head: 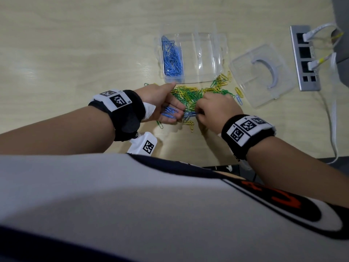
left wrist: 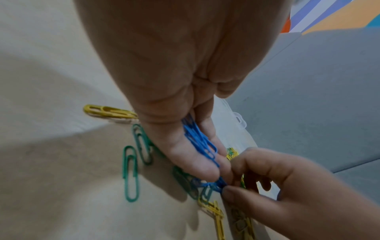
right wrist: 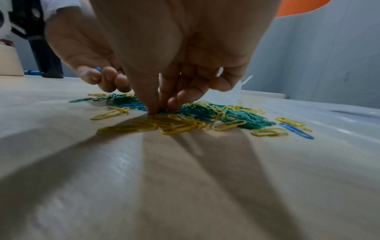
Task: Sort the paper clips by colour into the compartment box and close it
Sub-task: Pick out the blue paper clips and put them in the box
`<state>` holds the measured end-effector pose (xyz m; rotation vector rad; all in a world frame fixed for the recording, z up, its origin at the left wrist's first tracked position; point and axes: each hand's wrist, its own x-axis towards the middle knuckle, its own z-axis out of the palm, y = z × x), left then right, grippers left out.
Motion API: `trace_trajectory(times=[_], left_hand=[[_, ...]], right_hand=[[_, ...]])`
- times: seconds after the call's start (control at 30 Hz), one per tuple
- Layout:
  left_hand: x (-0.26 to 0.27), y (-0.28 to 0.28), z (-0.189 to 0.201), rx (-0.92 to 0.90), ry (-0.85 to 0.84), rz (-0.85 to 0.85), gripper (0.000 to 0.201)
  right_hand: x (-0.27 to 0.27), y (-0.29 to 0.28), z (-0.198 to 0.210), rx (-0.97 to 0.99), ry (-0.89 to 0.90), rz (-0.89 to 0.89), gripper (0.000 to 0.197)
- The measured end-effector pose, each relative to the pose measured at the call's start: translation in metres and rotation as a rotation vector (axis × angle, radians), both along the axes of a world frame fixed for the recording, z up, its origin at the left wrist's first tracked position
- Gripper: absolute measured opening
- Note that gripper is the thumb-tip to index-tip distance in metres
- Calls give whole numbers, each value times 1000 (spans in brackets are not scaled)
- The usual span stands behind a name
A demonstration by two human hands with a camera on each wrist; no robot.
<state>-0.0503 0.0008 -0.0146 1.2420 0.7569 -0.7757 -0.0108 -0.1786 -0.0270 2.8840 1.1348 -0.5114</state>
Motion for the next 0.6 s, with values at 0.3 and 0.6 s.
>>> trace_trajectory(times=[0.3,0.6], left_hand=[[3,1,-4,39,5,-25,65],[5,-1,-3,22,9,-4,61]], right_hand=[[1,5,9,166,29,-90,10],[1,18,15,232,116,-136,12]])
